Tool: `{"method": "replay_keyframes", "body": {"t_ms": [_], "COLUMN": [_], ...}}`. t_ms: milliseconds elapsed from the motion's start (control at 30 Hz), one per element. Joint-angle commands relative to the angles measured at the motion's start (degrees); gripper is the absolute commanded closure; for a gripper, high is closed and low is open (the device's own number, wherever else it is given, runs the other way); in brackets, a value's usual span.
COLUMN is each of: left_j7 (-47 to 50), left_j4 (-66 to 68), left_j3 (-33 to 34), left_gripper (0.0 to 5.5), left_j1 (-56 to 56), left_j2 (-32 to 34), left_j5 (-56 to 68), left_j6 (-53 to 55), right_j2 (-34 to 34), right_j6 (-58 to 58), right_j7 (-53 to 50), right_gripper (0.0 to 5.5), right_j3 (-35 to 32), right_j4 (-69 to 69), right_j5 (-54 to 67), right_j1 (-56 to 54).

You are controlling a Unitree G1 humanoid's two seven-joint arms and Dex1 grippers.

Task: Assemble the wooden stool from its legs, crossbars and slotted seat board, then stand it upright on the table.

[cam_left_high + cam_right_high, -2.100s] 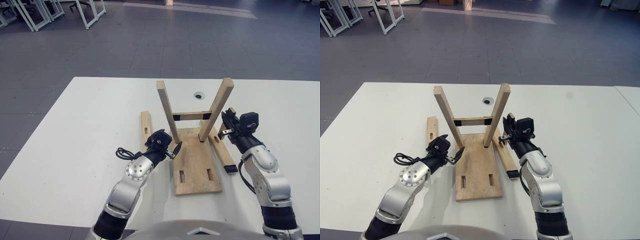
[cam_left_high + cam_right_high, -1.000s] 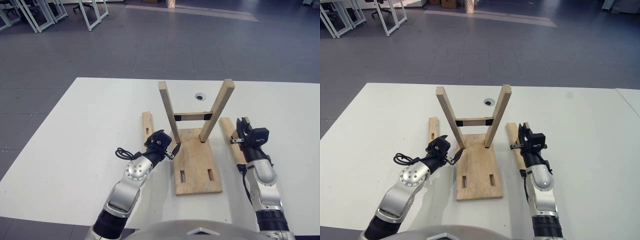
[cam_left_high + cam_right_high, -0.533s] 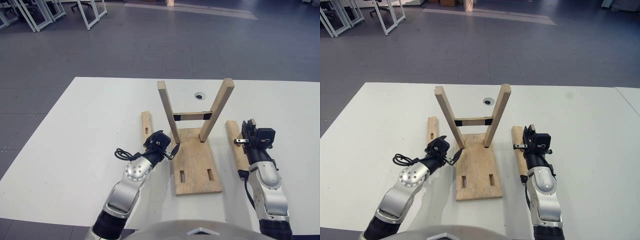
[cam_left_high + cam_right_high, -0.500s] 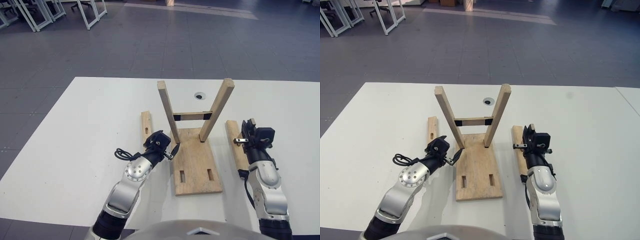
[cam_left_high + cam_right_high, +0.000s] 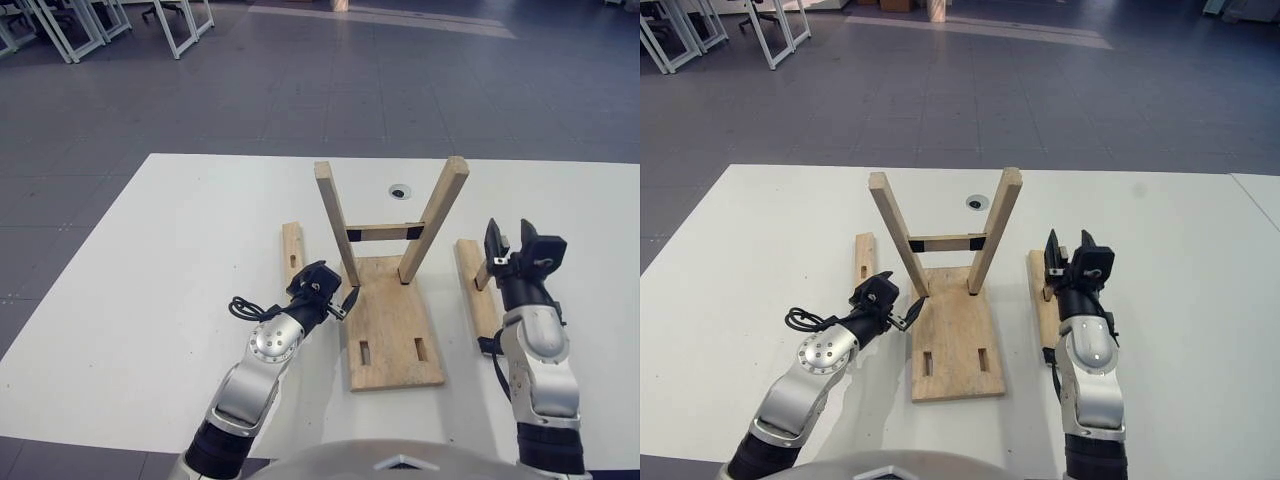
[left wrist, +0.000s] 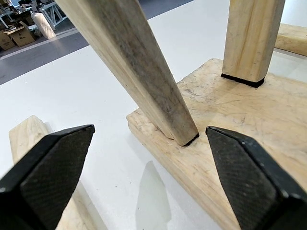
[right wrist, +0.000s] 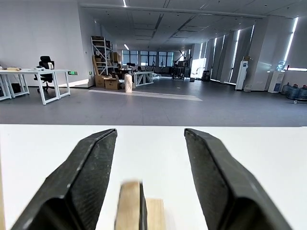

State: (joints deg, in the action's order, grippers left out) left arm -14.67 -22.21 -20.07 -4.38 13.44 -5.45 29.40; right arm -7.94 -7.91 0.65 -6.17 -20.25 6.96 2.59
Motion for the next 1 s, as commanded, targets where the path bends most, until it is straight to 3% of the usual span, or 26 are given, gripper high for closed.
{"method": "replay_keyframes", "body": {"t_ms": [33,133,267,400,533,667,733,867,1000], "left_j7": [0.5,0.5,1.1,1.4,1.7,1.5,1.5,1.4,1.6], "left_j4": [0.5,0.6,0.7,0.8,0.8,0.5,0.5,1.1,2.0], "left_j3": [-0.3,0.0,0.0,0.0,0.1,0.0,-0.1,0.3,0.5], "left_gripper": [1.2,1.2,1.2,1.2,1.2,1.2,1.2,1.2,1.2], "left_j1": [0.0,0.1,-0.2,-0.3,-0.5,-0.8,-0.8,0.1,0.8], "left_j2": [-0.2,-0.4,-0.9,-1.4,-1.6,-1.4,-1.4,-1.4,-1.7], "left_j5": [-1.0,-1.1,-1.4,-1.5,-1.7,-1.8,-1.9,-2.0,-2.2], "left_j6": [-0.2,-0.2,-0.2,-0.2,-0.2,-0.1,-0.1,-0.2,-0.7], "right_j2": [-0.9,-1.8,-4.2,-5.2,-4.7,-5.7,-5.9,-4.7,-3.0], "right_j6": [-7.8,-19.0,-37.8,-53.9,-56.1,-52.4,-54.6,-48.8,-45.9], "right_j7": [-1.3,-4.0,-4.1,-4.0,-4.9,-6.9,-6.3,-5.4,-5.3], "right_gripper": [2.56,2.56,3.32,3.39,3.39,3.39,3.39,3.39,3.39], "right_j3": [-1.8,-3.4,-4.6,-4.5,-5.6,-7.4,-6.4,-1.2,-1.5], "right_j4": [-6.2,-11.5,-11.1,-8.8,-10.6,-13.2,-11.9,-2.4,-2.8], "right_j5": [1.2,0.9,3.1,4.0,3.6,3.1,2.2,-1.4,-1.4], "right_j1": [-4.7,-11.6,-21.7,-27.6,-32.8,-47.5,-40.1,-14.3,-14.0]}}
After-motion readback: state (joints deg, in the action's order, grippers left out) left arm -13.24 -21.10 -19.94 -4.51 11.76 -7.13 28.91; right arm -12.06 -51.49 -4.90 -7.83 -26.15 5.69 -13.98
